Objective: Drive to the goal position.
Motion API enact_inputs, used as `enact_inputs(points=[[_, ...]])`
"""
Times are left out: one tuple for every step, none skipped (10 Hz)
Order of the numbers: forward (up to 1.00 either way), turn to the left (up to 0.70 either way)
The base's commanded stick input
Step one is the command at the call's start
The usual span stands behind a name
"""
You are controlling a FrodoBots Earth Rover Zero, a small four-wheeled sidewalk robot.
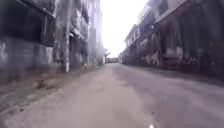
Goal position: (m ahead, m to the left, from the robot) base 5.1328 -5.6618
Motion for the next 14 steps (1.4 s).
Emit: enact_inputs(points=[[0.5,0.0],[0.5,0.0],[0.5,0.0],[0.5,0.0],[0.5,0.0],[0.5,0.0],[0.5,0.0],[0.5,0.0],[0.5,0.0],[0.5,0.0],[0.5,0.0],[0.5,0.0],[0.5,0.0],[0.5,0.0]])
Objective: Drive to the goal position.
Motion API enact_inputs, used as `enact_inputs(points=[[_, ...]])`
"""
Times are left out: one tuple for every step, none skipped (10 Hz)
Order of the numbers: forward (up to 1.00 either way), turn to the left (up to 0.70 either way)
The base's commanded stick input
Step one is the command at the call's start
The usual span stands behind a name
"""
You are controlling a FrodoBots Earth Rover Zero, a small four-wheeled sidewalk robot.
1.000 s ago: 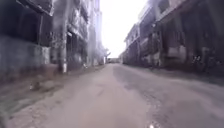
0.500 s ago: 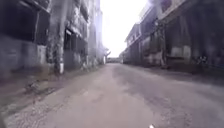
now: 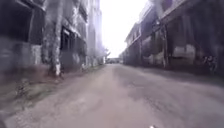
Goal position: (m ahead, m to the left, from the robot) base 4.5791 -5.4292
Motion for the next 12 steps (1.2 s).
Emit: enact_inputs(points=[[0.5,0.0],[0.5,0.0],[0.5,0.0],[0.5,0.0],[0.5,0.0],[0.5,0.0],[0.5,0.0],[0.5,0.0],[0.5,0.0],[0.5,0.0],[0.5,0.0],[0.5,0.0]])
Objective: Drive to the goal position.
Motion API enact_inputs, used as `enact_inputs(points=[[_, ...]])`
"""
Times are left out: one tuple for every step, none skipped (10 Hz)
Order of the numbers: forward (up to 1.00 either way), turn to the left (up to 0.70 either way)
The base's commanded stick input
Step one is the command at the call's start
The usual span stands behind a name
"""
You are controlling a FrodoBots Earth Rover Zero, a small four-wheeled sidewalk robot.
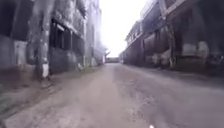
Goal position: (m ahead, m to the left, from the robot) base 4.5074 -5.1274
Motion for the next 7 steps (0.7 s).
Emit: enact_inputs(points=[[0.5,0.0],[0.5,0.0],[0.5,0.0],[0.5,0.0],[0.5,0.0],[0.5,0.0],[0.5,0.0]])
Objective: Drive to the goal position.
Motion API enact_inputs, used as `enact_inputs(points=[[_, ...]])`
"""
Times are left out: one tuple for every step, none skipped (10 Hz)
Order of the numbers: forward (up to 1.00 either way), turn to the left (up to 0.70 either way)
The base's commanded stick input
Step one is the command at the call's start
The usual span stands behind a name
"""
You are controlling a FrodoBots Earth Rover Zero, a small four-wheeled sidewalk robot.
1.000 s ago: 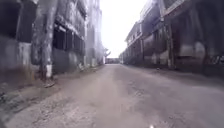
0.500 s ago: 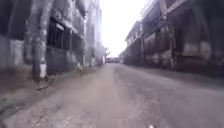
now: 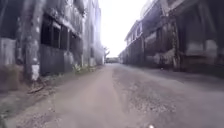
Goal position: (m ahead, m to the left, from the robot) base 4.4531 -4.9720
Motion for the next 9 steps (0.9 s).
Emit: enact_inputs(points=[[0.5,0.0],[0.5,0.0],[0.5,0.0],[0.5,0.0],[0.5,0.0],[0.5,0.0],[0.5,0.0],[0.5,0.0],[0.5,0.0]])
